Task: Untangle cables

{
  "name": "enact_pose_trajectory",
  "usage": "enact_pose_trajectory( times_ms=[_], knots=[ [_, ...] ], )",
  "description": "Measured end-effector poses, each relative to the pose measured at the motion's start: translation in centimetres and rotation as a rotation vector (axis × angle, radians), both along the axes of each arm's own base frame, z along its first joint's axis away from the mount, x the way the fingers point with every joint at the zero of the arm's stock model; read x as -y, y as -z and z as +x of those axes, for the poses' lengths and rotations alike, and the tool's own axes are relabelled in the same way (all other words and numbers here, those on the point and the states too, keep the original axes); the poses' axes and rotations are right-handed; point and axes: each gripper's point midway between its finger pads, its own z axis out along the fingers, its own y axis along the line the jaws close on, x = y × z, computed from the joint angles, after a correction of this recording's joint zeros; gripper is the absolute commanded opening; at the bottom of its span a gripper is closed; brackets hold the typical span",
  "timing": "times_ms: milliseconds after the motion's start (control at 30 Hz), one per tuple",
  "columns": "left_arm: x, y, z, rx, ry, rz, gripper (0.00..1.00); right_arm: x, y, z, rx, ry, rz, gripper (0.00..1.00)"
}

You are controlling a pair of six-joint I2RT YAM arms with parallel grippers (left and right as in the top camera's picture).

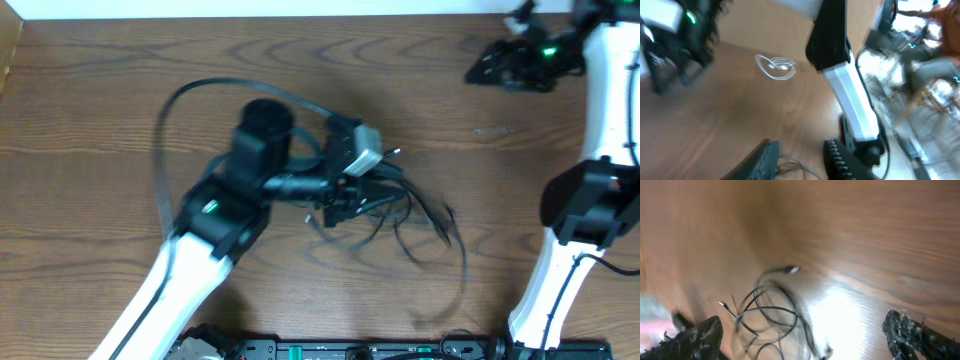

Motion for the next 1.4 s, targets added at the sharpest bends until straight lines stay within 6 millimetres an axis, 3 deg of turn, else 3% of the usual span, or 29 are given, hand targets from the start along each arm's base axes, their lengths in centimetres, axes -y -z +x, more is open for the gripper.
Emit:
enact_pose_trajectory(
  times_ms=[100,233,400,533,767,867,1000,1233,1300,1400],
  knots=[
    [-1.9,-0.7,0.3,0.017,-0.125,0.031,0.44,-2.8,0.3,-1.2,0.009,-0.134,-0.027,0.99],
    [-4.3,1.8,1.6,-0.044,-0.315,0.159,0.44,-5.3,0.7,-3.0,-0.022,-0.247,-0.068,0.99],
    [-6.6,5.2,3.1,-0.117,-0.479,0.304,0.45,-7.1,1.6,-4.1,-0.11,-0.207,-0.135,0.99],
    [-7.9,6.3,3.9,-0.136,-0.568,0.361,0.44,-8.0,3.7,-5.9,-0.23,-0.174,-0.205,0.99],
    [-9.5,8.1,3.9,-0.187,-0.643,0.445,0.44,-11.3,7.9,-11.4,-0.451,-0.235,-0.3,0.99],
    [-9.9,8.6,3.7,-0.203,-0.652,0.471,0.45,-12.8,9.0,-14.9,-0.52,-0.304,-0.36,0.99],
    [-10.2,9.1,3.5,-0.216,-0.659,0.495,0.45,-13.0,8.1,-18.6,-0.523,-0.35,-0.464,0.99],
    [-10.3,9.1,3.5,-0.216,-0.663,0.499,0.45,-11.0,2.2,-23.8,-0.34,-0.306,-0.529,0.99],
    [-10.3,9.2,3.5,-0.216,-0.664,0.5,0.44,-10.2,1.8,-25.2,-0.322,-0.295,-0.534,0.99],
    [-10.3,9.2,3.5,-0.216,-0.664,0.5,0.44,-9.1,3.2,-26.9,-0.314,-0.277,-0.541,0.99]
  ],
)
